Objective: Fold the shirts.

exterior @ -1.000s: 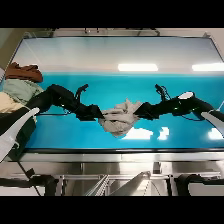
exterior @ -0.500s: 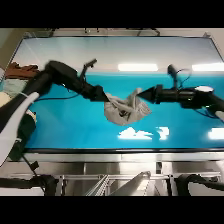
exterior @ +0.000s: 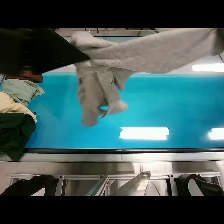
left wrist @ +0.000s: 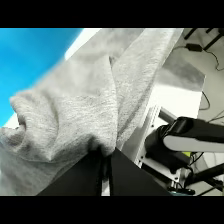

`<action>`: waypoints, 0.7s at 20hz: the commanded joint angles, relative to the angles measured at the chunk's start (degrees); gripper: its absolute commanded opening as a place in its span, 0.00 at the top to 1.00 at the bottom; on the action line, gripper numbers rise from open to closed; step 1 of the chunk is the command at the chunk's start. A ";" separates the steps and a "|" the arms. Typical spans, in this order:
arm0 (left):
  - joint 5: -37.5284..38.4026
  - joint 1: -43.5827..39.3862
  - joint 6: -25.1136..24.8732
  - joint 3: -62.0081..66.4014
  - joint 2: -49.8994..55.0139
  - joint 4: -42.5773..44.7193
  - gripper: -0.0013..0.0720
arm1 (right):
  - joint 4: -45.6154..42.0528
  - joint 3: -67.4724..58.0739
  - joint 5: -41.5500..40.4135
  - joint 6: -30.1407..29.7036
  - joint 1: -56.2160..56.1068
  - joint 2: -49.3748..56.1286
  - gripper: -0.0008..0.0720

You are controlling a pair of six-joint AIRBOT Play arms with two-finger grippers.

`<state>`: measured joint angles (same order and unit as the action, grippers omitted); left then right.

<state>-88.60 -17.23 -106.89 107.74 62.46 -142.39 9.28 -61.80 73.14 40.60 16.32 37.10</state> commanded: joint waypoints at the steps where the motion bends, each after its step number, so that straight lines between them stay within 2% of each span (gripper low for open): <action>1: 2.49 -1.38 0.35 4.46 -5.03 5.16 0.95 | -8.74 -0.94 -13.18 1.44 0.96 -10.56 0.97; 4: 2.56 -1.44 0.57 -0.31 -2.54 10.75 0.95 | -15.96 -0.83 -12.09 7.54 0.52 -6.14 0.97; 6: 2.67 -1.42 0.17 -6.21 2.10 10.82 0.95 | -17.84 0.83 -9.77 8.33 -2.23 0.37 0.97; 9: 4.94 -1.42 -3.15 -15.63 12.09 10.86 0.94 | -24.28 5.31 -11.52 8.35 -8.09 11.50 0.97; 11: 7.41 -0.96 -5.18 -20.28 20.35 10.91 0.34 | -31.12 8.24 -16.13 9.94 -10.45 19.54 0.97; 12: 8.57 -0.28 -5.18 -21.27 24.26 10.86 0.11 | -34.82 9.38 -19.56 11.56 -10.86 23.74 0.97; 13: 9.31 0.96 -5.16 -21.40 28.30 10.86 0.02 | -38.42 9.90 -23.02 12.96 -10.78 28.48 0.97; 14: 9.01 2.45 -5.11 -20.85 31.69 10.62 0.03 | -41.75 9.88 -26.60 14.16 -10.43 33.16 0.97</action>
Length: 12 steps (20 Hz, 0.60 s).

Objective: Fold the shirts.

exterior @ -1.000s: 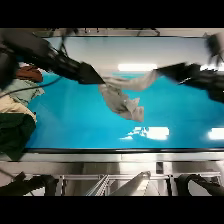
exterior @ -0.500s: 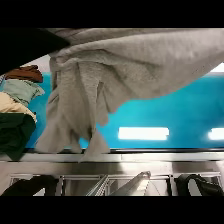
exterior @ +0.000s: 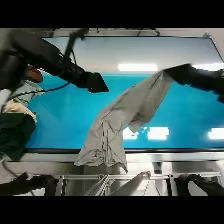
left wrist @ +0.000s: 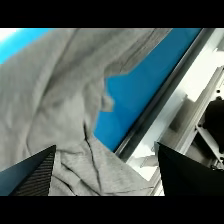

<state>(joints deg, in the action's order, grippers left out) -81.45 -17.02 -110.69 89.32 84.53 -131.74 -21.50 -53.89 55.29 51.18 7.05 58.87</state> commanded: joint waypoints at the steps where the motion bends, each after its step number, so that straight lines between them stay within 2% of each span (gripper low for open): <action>1: 0.63 3.82 -1.16 -1.20 12.76 -0.35 0.03 | -13.42 1.86 -11.82 4.48 -0.31 15.06 0.97; 2: -1.11 5.49 -0.39 0.24 14.93 -0.44 0.03 | -15.08 1.38 -12.92 5.29 1.09 17.97 0.96; 3: -3.45 7.26 0.79 1.81 16.61 -0.44 0.03 | -15.98 0.35 -12.41 5.25 2.91 20.24 0.77; 4: -6.10 8.83 2.16 2.99 17.49 -0.42 0.03 | -16.96 -0.59 -10.99 5.27 4.96 21.27 0.42; 6: -11.19 11.28 4.35 2.67 16.72 -0.42 0.03 | -20.57 -2.43 -6.91 5.53 9.18 20.98 0.39; 8: -12.15 12.04 4.63 -3.63 12.17 -0.39 0.03 | -24.76 -3.74 -3.96 9.46 13.49 20.68 0.39; 12: -5.35 9.64 4.70 -27.23 -2.64 -4.74 0.03 | -24.81 -3.74 -2.32 11.02 18.14 22.64 0.39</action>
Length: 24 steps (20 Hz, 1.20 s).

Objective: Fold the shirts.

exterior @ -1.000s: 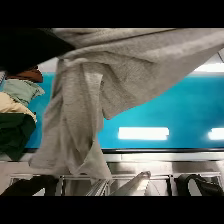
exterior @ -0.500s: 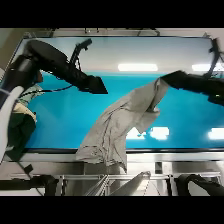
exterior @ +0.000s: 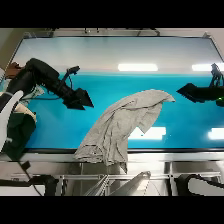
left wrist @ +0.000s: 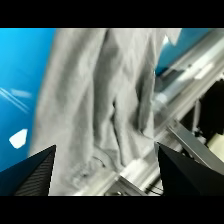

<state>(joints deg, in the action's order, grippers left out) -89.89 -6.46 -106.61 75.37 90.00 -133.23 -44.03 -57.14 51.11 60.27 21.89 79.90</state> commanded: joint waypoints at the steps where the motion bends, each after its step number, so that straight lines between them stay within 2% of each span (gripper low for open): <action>1: 5.68 -2.51 0.66 -19.98 -11.76 -4.94 0.03 | -2.25 -0.48 1.84 1.95 3.32 2.69 0.39; 5: 14.69 -9.22 3.80 -39.04 -19.98 -9.42 0.03 | 0.39 -0.48 1.95 1.92 2.86 8.13 0.39; 8: 20.98 -13.49 3.89 -45.51 -22.60 -14.47 0.03 | 1.81 -0.48 1.86 1.64 1.55 10.51 0.40; 12: 25.68 -18.58 4.13 -44.65 -20.22 -15.47 0.03 | 1.92 -0.55 0.70 1.46 -1.88 12.63 0.40; 18: 25.33 -27.17 4.04 -34.14 -5.25 -14.82 0.04 | 2.93 -0.63 -0.09 1.44 -6.38 13.86 0.40; 19: 24.81 -28.39 4.04 -32.83 -3.34 -14.82 0.21 | 3.08 -0.63 -0.07 1.44 -6.64 13.86 0.40; 21: 23.12 -29.86 3.98 -30.67 -0.92 -14.80 0.67 | 3.15 -0.63 0.00 1.44 -6.64 13.86 0.40; 22: 22.12 -29.99 3.50 -29.70 -0.55 -14.80 0.85 | 3.15 -0.63 0.28 1.44 -6.64 13.86 0.40; 23: 21.44 -29.92 3.23 -28.94 -0.85 -14.82 0.96 | 3.28 -0.63 0.50 1.44 -6.64 13.84 0.40; 24: 21.05 -29.64 2.89 -28.22 -1.70 -14.80 0.96 | 3.72 -0.66 0.92 1.44 -6.64 13.84 0.42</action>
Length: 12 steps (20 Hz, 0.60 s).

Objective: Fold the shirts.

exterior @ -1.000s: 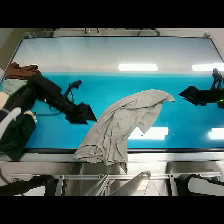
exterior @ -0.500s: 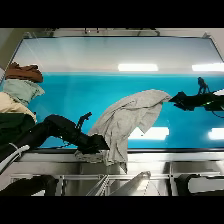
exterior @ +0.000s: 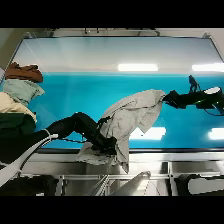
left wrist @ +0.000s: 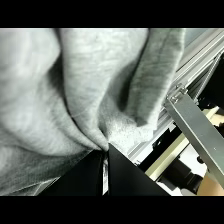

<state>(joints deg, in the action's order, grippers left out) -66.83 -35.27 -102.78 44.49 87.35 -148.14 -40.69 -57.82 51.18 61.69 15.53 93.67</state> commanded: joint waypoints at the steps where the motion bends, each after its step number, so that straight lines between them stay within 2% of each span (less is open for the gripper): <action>1: -2.58 -0.24 -1.20 3.52 -0.44 0.11 0.96 | 1.20 -0.04 1.46 -0.37 -0.28 0.07 0.67; 2: -3.30 0.74 -1.33 4.48 -1.92 0.11 0.96 | 2.51 -0.17 2.14 -1.81 -0.26 0.04 0.98; 5: -6.10 5.95 -1.40 8.28 -7.98 0.11 0.96 | 7.17 -2.01 5.31 -5.90 -0.26 -0.11 0.97; 8: -7.34 13.25 -1.40 11.41 -14.91 0.15 0.96 | 7.48 -4.42 7.26 -5.99 0.11 -2.34 0.94; 9: -7.34 15.89 -1.40 11.85 -17.11 0.24 0.96 | 7.48 -4.98 7.74 -6.01 0.66 -3.19 0.66; 10: -7.39 18.43 -1.40 11.82 -19.08 0.50 0.96 | 7.50 -5.46 7.80 -5.97 1.38 -3.85 0.26; 12: -8.50 22.56 -1.38 11.82 -21.77 2.62 0.96 | 7.52 -5.79 7.15 -4.07 2.49 -3.72 0.22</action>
<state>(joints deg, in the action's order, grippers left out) -73.89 -18.72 -104.12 55.42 70.24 -147.41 -33.87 -62.59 57.82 56.34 16.80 90.70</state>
